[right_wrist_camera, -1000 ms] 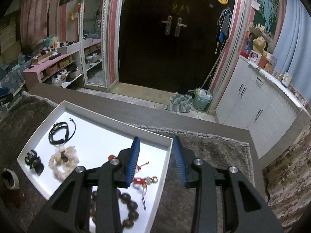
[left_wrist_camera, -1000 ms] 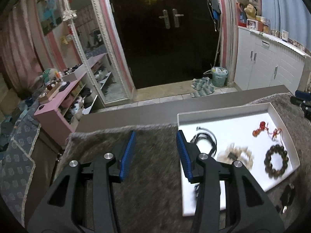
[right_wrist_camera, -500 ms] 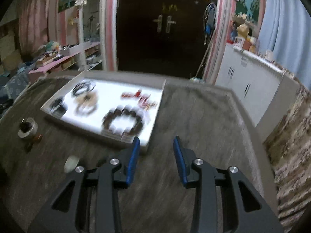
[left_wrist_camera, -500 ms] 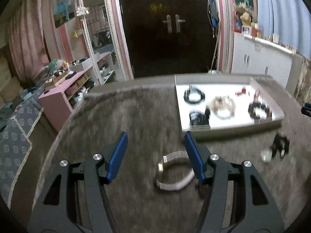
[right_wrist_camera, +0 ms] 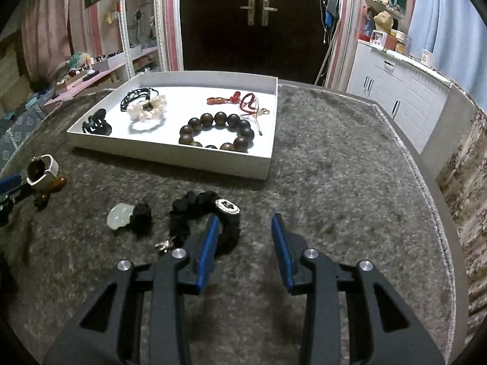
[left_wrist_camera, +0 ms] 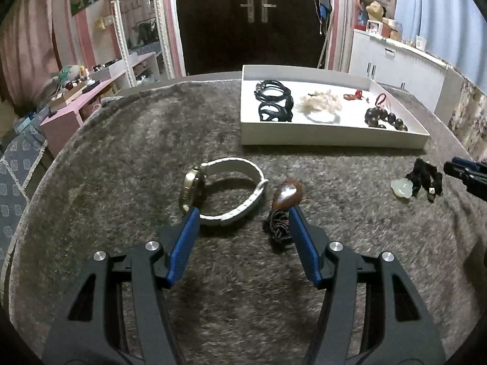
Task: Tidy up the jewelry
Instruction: 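Grasp the dark knotted cord bundle with the left tool while the right tool grasps the black scrunchie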
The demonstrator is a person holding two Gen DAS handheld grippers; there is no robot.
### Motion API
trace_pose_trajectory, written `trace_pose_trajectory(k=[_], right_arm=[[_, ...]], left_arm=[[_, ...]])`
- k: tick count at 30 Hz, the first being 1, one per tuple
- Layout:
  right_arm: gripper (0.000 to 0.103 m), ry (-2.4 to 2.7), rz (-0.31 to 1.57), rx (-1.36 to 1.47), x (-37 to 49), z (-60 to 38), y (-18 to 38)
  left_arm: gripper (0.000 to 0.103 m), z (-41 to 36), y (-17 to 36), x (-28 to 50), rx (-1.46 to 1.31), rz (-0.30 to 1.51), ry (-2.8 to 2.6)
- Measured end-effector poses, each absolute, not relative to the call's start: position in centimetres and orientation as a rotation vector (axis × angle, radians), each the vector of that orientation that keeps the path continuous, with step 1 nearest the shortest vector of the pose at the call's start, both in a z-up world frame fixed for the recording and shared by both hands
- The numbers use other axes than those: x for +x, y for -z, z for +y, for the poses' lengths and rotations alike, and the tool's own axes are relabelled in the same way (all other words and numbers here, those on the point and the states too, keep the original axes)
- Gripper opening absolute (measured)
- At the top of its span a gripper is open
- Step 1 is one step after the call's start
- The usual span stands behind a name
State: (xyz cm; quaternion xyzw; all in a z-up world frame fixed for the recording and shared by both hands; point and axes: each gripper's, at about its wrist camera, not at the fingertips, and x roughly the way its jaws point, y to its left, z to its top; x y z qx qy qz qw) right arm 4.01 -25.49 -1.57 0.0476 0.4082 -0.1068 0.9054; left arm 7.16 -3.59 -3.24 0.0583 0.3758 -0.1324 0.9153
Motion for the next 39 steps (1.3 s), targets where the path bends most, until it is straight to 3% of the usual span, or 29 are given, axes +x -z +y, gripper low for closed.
trace_pose_trajectory(k=[5, 13, 17, 19, 20, 29, 34, 39], right_arm=[[0.035, 0.215, 0.871, 0.082, 5.4, -24.7, 2.5], [0.018, 0.201, 0.909, 0.104, 5.4, -24.8, 4.1], [0.017, 0.196, 0.908, 0.087, 5.5, -24.4, 4.3], [0.017, 0.193, 0.909, 0.086, 5.5, -24.5, 4.3], [0.017, 0.191, 0.908, 0.086, 5.5, -24.5, 4.3], [0.014, 0.195, 0.901, 0.043, 5.3, -23.9, 4.2], [0.013, 0.176, 0.899, 0.087, 5.3, -24.4, 4.3], [0.010, 0.178, 0.897, 0.108, 5.3, -24.7, 4.3]], left_arm=[[0.060, -4.5, 3.2, 7.1, 0.138, 0.768, 0.294], [0.060, -5.4, 3.9, 7.3, 0.166, 0.794, 0.335], [0.059, -6.1, 4.7, 7.7, 0.188, 0.822, 0.336], [0.043, -6.2, 5.1, 8.2, 0.181, 0.853, 0.336], [0.040, -6.2, 5.4, 8.4, 0.174, 0.873, 0.339], [0.039, -7.1, 5.7, 8.4, 0.228, 0.866, 0.321], [0.027, -7.2, 5.5, 8.6, 0.215, 0.868, 0.337], [0.023, -6.8, 5.4, 8.8, 0.182, 0.881, 0.343]])
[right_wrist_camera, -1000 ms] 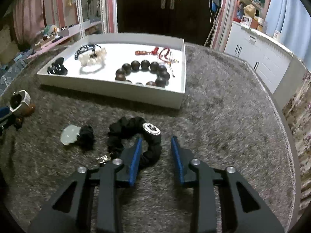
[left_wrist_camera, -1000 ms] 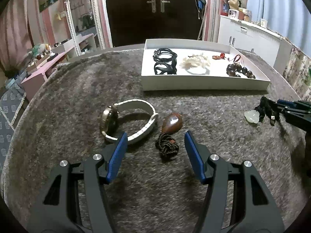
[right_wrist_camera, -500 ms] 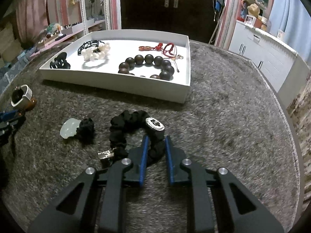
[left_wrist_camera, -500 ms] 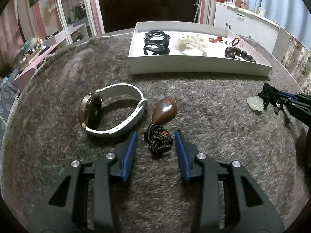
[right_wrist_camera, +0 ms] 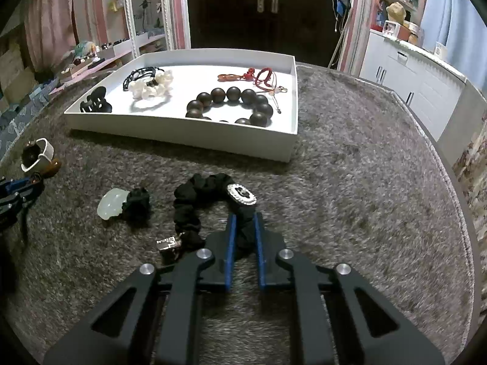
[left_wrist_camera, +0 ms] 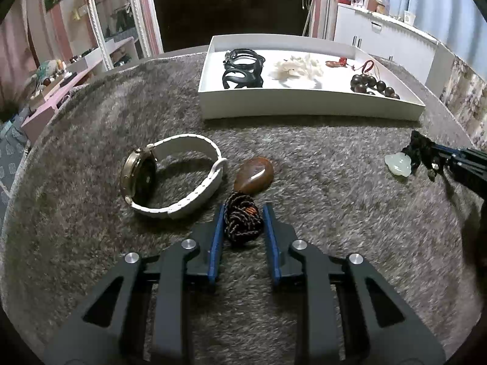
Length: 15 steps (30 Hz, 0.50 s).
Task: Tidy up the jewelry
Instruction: 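Grasp the dark knotted cord bundle with the left tool while the right tool grasps the black scrunchie, then carry the cord bundle with the left tool while the right tool carries the black scrunchie to the tray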
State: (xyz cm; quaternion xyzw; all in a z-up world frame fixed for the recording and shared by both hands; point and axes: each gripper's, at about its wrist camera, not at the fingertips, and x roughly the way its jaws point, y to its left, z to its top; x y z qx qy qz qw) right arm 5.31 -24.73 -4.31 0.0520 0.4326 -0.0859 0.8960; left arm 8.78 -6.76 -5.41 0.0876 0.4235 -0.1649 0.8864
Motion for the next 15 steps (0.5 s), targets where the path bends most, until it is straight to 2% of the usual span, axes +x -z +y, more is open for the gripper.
trace_pose_trajectory(k=[15], right_arm=[[0.009, 0.189, 0.853, 0.134, 3.3, -26.2, 2.0]], left_arm=[[0.023, -6.9, 3.5, 7.4, 0.234, 0.823, 0.333]])
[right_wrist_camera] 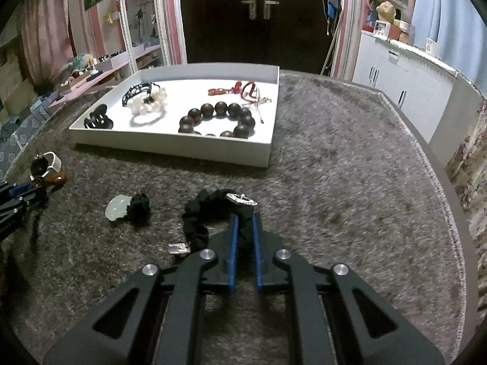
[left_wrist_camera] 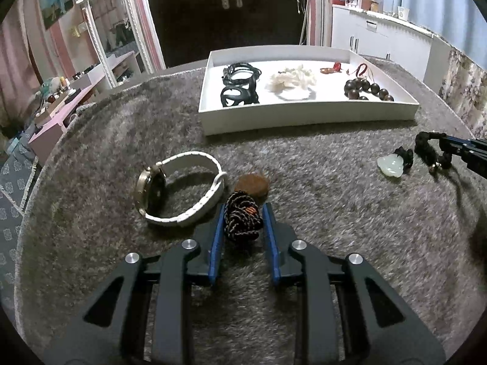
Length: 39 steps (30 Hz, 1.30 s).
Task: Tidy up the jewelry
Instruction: 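Carry the cord bundle with the left tool while the right tool carries the black scrunchie to the tray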
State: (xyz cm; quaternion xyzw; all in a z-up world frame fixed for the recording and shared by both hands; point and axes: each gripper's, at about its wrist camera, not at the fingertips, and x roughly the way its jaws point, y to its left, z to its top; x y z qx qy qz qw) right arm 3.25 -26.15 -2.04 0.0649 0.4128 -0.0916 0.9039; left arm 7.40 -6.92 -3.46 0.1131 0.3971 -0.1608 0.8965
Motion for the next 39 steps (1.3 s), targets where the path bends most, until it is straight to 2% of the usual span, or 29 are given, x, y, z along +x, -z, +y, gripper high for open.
trace_pose_trajectory(k=[12, 21, 23, 34, 39], right_arm=[[0.009, 0.158, 0.793, 0.125, 2.3, -25.6, -0.9], [0.009, 0.156, 0.799, 0.120, 2.2, -25.5, -0.6], [0.009, 0.155, 0.801, 0.120, 2.2, -25.5, -0.5], [0.009, 0.150, 0.809, 0.122, 2.3, -25.5, -0.1], [0.009, 0.150, 0.812, 0.124, 2.5, -25.7, 0.2]], left_arm=[[0.018, -7.1, 0.4, 6.4, 0.251, 0.749, 0.355], [0.017, -7.2, 2.6, 6.6, 0.265, 0.813, 0.362], [0.018, -7.1, 3.2, 6.7, 0.271, 0.826, 0.354], [0.038, -6.5, 4.2, 6.6, 0.301, 0.833, 0.329], [0.039, -5.8, 5.2, 7.1, 0.291, 0.858, 0.312]])
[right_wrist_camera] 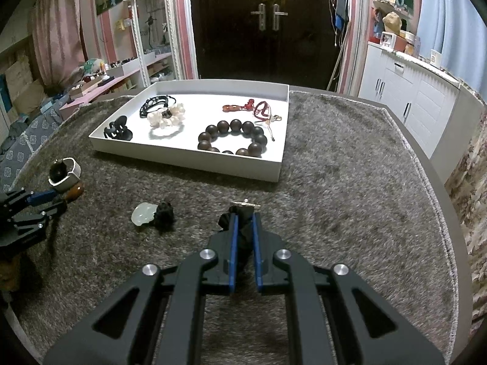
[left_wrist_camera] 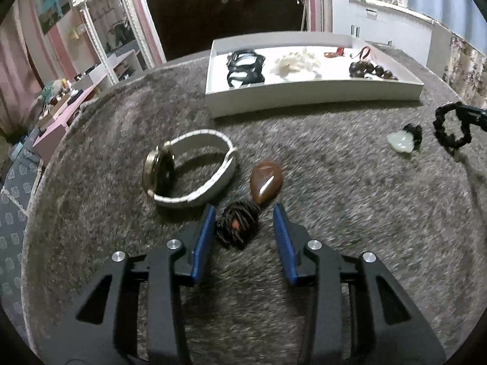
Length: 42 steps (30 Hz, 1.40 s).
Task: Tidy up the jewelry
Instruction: 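Carry the cord bundle with the left tool while the right tool carries the black scrunchie to the tray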
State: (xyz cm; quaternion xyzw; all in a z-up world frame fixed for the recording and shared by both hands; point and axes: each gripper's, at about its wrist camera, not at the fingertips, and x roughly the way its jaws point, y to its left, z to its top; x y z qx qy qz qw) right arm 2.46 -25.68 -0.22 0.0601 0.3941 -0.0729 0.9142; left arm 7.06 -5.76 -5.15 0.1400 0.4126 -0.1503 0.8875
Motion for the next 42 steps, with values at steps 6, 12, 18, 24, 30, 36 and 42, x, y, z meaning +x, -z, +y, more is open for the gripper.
trace_pose_trajectory(k=[6, 12, 18, 24, 30, 36, 42], right_arm=[[0.009, 0.151, 0.810, 0.127, 2.4, -25.6, 0.4], [0.009, 0.152, 0.803, 0.126, 2.4, -25.7, 0.1], [0.009, 0.145, 0.770, 0.118, 2.5, -25.5, -1.2], [0.009, 0.122, 0.722, 0.107, 3.5, -25.4, -3.6], [0.009, 0.109, 0.652, 0.083, 5.3, -25.3, -7.0], [0.008, 0.097, 0.607, 0.089, 8.5, -25.7, -9.1], [0.008, 0.068, 0.609, 0.090, 12.8, -25.8, -9.2]], left_arm=[[0.024, -5.5, 5.1, 7.1, 0.260, 0.856, 0.330], [0.015, -5.6, 4.2, 6.7, 0.239, 0.835, 0.349], [0.015, -6.2, 2.0, 6.2, 0.240, 0.788, 0.368], [0.015, -7.6, -1.0, 6.7, 0.246, 0.723, 0.396], [0.015, -9.3, -3.9, 8.9, 0.243, 0.661, 0.416], [0.015, -11.0, -5.7, 12.6, 0.229, 0.634, 0.419], [0.015, -13.3, -6.8, 16.8, 0.218, 0.625, 0.422]])
